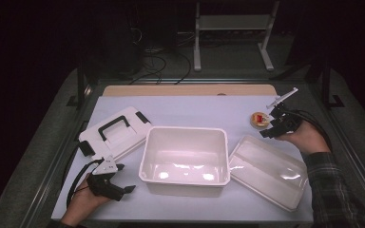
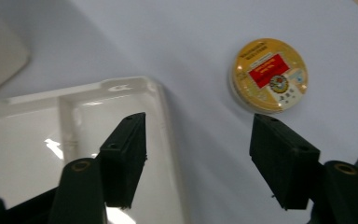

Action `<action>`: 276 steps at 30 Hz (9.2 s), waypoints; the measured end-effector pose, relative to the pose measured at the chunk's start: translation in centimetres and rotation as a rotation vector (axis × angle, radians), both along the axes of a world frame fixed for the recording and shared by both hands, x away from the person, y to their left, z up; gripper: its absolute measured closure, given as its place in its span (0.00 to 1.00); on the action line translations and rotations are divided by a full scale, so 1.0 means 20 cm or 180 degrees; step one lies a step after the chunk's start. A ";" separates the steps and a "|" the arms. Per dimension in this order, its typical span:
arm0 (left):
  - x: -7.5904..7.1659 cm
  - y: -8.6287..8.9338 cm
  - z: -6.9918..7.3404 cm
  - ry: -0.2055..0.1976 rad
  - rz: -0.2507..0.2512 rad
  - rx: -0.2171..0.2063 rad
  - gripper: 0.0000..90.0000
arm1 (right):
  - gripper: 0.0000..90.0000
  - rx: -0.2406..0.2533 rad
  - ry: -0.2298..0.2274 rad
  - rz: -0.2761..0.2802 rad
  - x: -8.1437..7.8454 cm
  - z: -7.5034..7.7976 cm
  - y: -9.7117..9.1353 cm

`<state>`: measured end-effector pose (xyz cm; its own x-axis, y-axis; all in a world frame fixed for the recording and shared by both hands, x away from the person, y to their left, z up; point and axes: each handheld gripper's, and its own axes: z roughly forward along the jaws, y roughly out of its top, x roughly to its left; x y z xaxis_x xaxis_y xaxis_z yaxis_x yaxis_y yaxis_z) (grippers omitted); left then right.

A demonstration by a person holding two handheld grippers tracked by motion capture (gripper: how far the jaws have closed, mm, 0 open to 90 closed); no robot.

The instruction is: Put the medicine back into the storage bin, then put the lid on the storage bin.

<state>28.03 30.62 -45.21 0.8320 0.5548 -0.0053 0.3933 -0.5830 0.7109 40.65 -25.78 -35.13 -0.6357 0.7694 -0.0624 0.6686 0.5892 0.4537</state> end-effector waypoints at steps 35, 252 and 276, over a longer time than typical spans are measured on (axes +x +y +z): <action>0.00 0.00 0.00 0.0007 -0.0003 -0.0003 0.09 | 0.16 -0.0217 0.0642 -0.0631 0.58 -0.33 0.01; 0.00 0.00 0.00 -0.0006 0.0000 0.0003 0.09 | 0.61 0.0020 0.0199 0.0617 -0.43 -0.16 0.07; 0.00 0.00 0.00 -0.0007 -0.0002 0.0002 0.09 | 0.96 0.0131 0.0332 0.0545 -0.46 -0.35 0.03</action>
